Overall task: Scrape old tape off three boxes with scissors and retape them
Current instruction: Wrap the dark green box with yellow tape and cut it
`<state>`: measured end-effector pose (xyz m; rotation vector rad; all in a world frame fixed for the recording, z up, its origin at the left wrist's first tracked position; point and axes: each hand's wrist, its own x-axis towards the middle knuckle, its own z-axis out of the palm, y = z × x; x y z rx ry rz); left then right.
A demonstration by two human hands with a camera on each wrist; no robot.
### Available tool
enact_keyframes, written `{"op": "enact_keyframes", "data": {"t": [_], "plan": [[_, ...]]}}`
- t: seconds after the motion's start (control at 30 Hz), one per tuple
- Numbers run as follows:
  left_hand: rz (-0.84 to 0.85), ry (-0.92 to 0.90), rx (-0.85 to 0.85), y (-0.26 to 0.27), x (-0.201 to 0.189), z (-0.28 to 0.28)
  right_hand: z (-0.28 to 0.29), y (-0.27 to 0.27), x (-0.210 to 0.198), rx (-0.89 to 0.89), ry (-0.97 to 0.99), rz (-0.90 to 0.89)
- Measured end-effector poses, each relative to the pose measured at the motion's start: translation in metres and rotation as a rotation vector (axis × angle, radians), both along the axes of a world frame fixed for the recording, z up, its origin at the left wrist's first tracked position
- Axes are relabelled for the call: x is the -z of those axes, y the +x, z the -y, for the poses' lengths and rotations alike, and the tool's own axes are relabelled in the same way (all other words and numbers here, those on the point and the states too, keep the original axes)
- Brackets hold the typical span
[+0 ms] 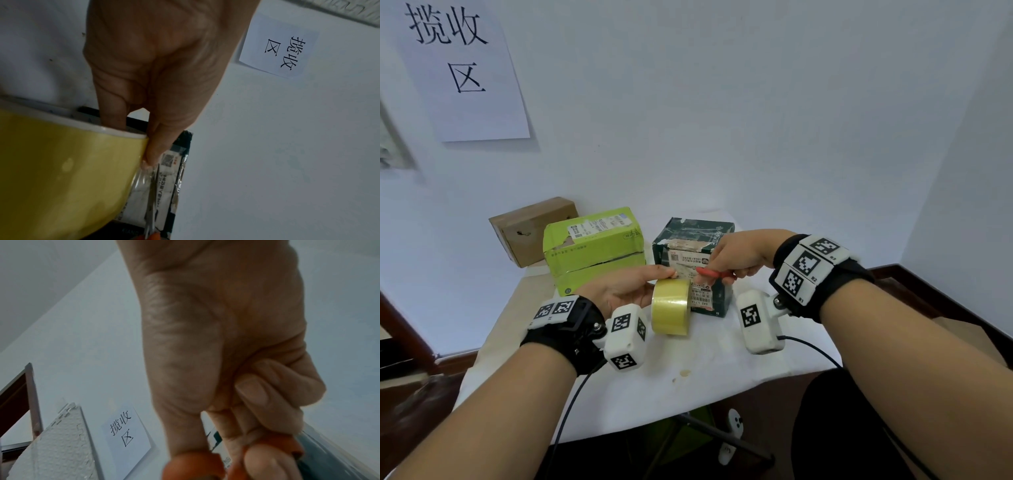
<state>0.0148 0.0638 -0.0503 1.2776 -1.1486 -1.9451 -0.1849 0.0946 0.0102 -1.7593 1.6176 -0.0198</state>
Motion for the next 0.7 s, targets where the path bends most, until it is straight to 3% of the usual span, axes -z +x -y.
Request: {"op": "enact_keyframes", "data": {"t": [0.2, 0.5, 0.7], "plan": [[0.009, 0.011, -0.026, 0.001, 0.001, 0.002, 0.004, -0.002, 0.0, -0.075, -0.067, -0.085], [0.001, 0.002, -0.011, 0.001, 0.0, 0.005, 0.008, 0.006, 0.001, -0.053, 0.055, -0.068], [0.001, 0.001, -0.029, 0.001, -0.005, 0.006, 0.01, 0.008, 0.0, -0.088, -0.041, -0.051]]}}
